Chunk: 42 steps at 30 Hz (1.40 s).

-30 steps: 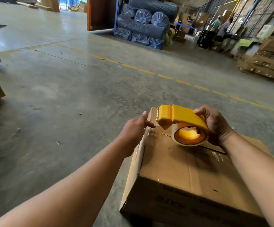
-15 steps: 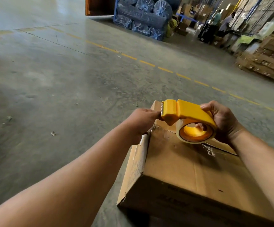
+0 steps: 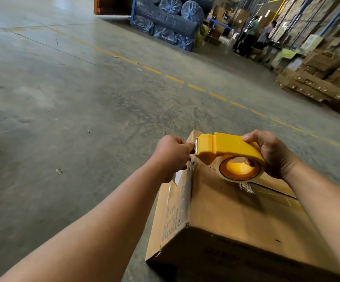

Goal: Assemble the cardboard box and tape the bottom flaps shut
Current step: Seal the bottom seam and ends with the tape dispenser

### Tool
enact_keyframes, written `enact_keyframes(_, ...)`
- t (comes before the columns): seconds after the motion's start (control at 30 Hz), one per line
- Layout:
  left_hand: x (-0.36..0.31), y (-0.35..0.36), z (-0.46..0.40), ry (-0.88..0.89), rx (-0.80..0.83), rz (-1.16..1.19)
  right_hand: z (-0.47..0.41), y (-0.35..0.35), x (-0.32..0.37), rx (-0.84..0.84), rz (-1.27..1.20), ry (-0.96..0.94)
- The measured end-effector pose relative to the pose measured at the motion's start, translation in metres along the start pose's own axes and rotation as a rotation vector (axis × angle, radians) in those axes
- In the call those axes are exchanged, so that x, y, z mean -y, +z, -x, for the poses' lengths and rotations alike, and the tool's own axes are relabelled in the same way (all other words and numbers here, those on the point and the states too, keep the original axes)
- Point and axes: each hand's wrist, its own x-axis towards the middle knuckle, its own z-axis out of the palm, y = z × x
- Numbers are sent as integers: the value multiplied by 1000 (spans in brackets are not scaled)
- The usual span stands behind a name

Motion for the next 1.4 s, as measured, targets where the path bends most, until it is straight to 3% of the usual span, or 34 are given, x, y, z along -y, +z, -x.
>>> enact_keyframes(0.33, 6, -1, -2, -7, -67, 1, 4, 16, -1, -114, -47, 59)
enact_keyframes(0.73, 1, 7, -2, -25, -118, -159, 13, 6, -7, -10, -41, -53)
enact_keyframes(0.87, -6, 9, 5, -76, -120, -84, 10, 7, -9, 38, -24, -137)
enact_keyframes(1.17, -43, 14, 25, -210, -78, -184, 13, -4, -21, 82, -68, -262)
enact_keyframes(1.4, -36, 16, 30, -139, -49, -181, 13, -6, -20, 102, -67, -210)
